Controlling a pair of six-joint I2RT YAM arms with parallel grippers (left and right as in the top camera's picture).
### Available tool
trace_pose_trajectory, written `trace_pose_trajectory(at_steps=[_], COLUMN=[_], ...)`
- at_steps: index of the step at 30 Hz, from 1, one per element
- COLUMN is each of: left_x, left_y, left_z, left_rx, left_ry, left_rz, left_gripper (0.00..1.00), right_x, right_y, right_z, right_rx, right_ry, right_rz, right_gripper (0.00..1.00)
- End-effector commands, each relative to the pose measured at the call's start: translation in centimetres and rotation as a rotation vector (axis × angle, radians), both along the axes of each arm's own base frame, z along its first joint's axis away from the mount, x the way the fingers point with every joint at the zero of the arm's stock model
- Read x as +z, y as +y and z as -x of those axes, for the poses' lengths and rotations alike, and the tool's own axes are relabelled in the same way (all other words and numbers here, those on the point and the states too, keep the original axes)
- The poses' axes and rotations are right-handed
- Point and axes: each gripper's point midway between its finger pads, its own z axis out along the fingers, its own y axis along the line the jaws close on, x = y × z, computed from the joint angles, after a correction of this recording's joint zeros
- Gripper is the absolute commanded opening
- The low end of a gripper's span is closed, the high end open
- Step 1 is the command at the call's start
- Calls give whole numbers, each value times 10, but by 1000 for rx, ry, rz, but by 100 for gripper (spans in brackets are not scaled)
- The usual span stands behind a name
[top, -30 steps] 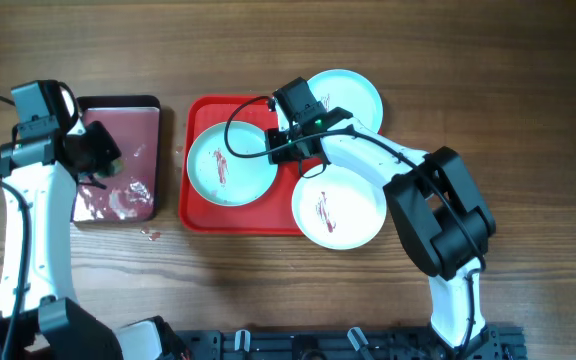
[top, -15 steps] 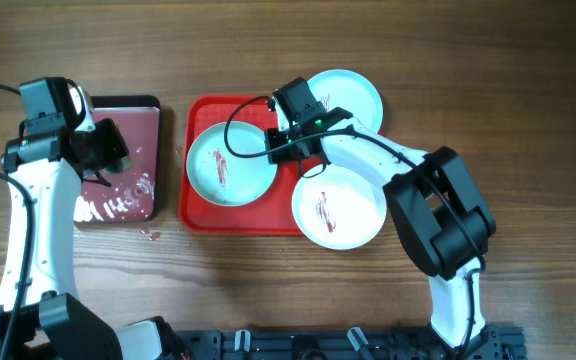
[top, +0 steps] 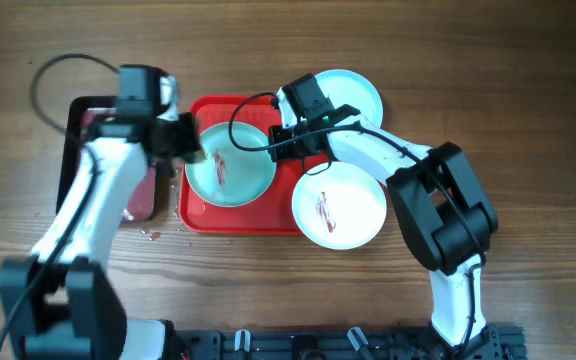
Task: Clean dirty plates on tray and stack at the side
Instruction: 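Scrub the held plate with the sponge in the left gripper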
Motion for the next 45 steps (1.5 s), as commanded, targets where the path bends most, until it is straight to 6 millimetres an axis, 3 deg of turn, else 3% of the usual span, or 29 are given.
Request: trace_pose_trajectory(at_steps=[1, 5, 10, 12, 16, 18, 20, 22, 27, 29, 33, 36, 38, 40, 45], left_x=[-42, -84, -89, -91, -97, -102, -105, -104, -91, -91, -99, -104, -103, -100, -100], left_y=[-31, -18, -4, -13, -68, -78, -87, -91, -51, -35, -13, -29, -63, -78, -74], left_z=[-1, 8, 20, 31, 54, 63, 58, 41, -9, -10, 10, 25, 38, 43, 41], left_rx=[2, 156, 246, 218, 122, 135, 135, 131, 247, 283, 320, 215, 33, -41, -49], left_ry=[98, 196, 242, 285, 374, 391, 356, 280, 38, 47, 156, 242, 305, 325, 316], left_rz=[14, -131, -200, -195, -26, -12, 6, 20, -147, -167, -179, -100, 49, 125, 124], left_gripper=[4, 4, 4, 4, 4, 4, 4, 4, 4, 4, 4, 4, 4, 4, 4], right_x=[-7, -7, -8, -9, -18, -20, -20, -20, -21, -23, -24, -26, -24, -22, -22], right_y=[4, 3, 4, 4, 2, 1, 1, 1, 0, -4, -9, -12, -5, 0, 9], right_z=[7, 7, 8, 9, 13, 13, 13, 14, 16, 14, 17, 26, 41, 51, 63], right_rx=[33, 32, 33, 33, 30, 18, 13, 13, 11, -18, -24, -19, 37, 80, 178], right_ry=[33, 34, 35, 39, 65, 76, 79, 81, 92, 99, 133, 175, 227, 257, 275], right_rz=[-21, -20, -19, -18, -4, -4, -5, -5, 3, 20, 9, 18, -34, -80, -159], right_gripper=[4, 4, 4, 4, 4, 4, 4, 4, 4, 4, 4, 4, 4, 4, 4])
